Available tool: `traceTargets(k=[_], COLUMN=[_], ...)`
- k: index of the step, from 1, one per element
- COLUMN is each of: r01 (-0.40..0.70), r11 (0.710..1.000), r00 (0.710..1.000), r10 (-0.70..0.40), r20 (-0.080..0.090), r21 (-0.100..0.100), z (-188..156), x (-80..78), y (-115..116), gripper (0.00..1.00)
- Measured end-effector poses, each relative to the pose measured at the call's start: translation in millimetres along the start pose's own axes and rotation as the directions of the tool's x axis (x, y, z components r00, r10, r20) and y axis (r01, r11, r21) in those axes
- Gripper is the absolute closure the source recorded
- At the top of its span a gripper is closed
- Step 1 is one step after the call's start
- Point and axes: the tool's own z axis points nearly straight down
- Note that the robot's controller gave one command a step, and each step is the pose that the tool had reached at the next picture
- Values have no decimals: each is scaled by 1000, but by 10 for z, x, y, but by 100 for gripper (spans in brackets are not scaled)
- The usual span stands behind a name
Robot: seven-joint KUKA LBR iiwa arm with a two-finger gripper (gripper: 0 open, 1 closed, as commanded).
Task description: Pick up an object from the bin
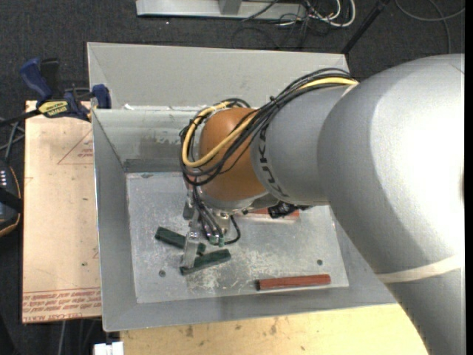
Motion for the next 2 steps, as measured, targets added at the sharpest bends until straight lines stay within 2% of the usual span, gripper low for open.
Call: traceTargets(k=[1, 2], r01=[16, 16], r11=[1000, 1000], r00=[1000, 1000], r10=[-16, -16], r20=[2, 2], r21=[-2, -2], z=[-32, -32], x=[139, 139], y=[-6, -6], gripper=[100, 100])
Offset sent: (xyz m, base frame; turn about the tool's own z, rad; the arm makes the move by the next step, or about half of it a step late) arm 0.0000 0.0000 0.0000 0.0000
